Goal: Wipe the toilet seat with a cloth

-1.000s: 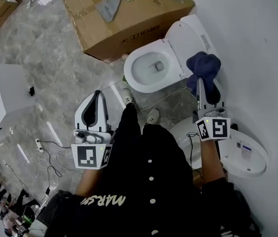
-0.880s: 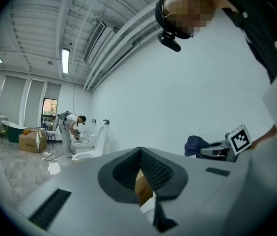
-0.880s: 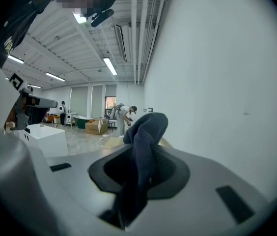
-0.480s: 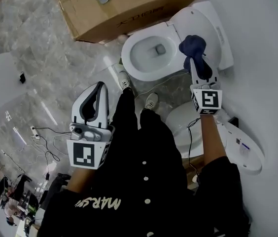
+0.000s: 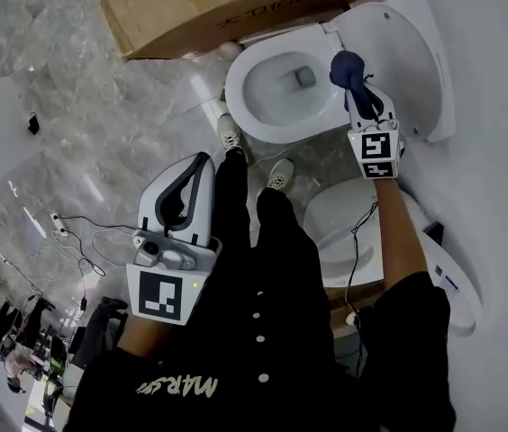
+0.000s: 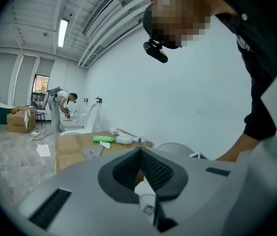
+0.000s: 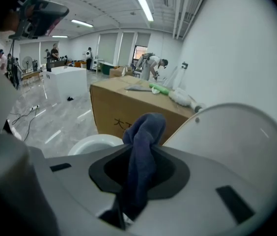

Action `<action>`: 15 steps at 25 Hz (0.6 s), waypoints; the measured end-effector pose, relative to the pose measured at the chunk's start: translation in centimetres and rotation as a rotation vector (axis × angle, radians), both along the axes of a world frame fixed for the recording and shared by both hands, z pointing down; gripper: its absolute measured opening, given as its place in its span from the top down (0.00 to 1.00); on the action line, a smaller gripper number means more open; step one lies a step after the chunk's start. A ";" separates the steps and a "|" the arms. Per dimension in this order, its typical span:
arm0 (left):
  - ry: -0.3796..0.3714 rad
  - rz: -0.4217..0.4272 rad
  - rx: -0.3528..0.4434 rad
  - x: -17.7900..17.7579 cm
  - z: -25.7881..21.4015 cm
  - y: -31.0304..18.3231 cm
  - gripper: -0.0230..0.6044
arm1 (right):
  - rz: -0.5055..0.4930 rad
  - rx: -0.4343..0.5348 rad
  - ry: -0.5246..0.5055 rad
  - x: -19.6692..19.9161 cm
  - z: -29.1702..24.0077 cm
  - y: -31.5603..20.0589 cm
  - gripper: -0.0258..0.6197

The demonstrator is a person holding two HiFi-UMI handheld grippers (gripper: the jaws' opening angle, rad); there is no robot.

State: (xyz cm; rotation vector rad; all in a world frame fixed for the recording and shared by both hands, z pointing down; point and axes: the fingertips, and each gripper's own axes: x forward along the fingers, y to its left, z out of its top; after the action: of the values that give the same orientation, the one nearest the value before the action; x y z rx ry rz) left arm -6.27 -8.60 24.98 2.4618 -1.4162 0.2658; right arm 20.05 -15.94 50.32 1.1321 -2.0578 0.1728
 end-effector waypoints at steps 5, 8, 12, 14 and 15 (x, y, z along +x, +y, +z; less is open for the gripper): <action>0.015 0.003 -0.021 0.8 3.9 -0.9 0.95 | -0.097 -0.103 0.133 0.4 8.1 -0.2 0.84; 0.027 0.000 -0.035 1.0 6.1 -1.2 0.95 | -0.158 -0.163 0.227 0.6 12.5 -0.2 0.83; 0.042 -0.004 -0.070 0.8 9.0 -0.8 0.95 | -0.245 -0.234 0.358 1.3 17.8 0.5 0.84; 0.046 -0.009 -0.089 0.7 10.6 -0.7 0.95 | -0.274 -0.263 0.404 1.8 20.1 0.5 0.84; 0.047 -0.011 -0.096 0.7 11.3 -0.6 0.95 | -0.283 -0.272 0.422 2.0 21.1 0.4 0.84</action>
State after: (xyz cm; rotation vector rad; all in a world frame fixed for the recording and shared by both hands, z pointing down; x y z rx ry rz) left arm -5.54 -9.18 36.29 2.3670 -1.3642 0.2656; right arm 22.08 -15.58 71.43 0.6380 -1.7283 0.0633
